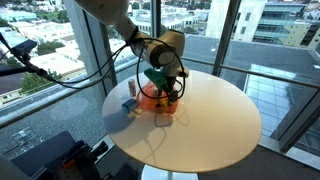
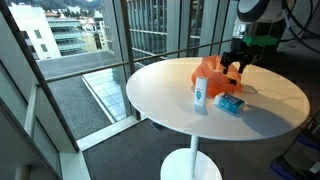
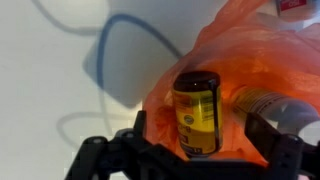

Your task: Put the yellow bottle in the plastic bag

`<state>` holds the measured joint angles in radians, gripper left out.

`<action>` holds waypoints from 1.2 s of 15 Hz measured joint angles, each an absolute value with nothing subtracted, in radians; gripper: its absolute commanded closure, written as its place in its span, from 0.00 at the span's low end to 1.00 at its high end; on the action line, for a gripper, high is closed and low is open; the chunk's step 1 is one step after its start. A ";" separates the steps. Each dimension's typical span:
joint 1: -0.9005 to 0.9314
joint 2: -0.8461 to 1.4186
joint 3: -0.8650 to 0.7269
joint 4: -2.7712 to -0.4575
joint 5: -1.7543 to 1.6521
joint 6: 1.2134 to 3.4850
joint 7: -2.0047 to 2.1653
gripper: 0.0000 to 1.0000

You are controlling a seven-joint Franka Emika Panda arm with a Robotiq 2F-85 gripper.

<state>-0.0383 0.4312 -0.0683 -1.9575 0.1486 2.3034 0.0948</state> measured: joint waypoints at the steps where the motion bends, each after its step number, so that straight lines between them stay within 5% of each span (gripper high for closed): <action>1: -0.039 0.422 -0.068 -1.957 0.149 2.290 0.093 0.00; 18: -0.067 0.070 -0.090 -1.976 0.017 1.804 0.005 0.00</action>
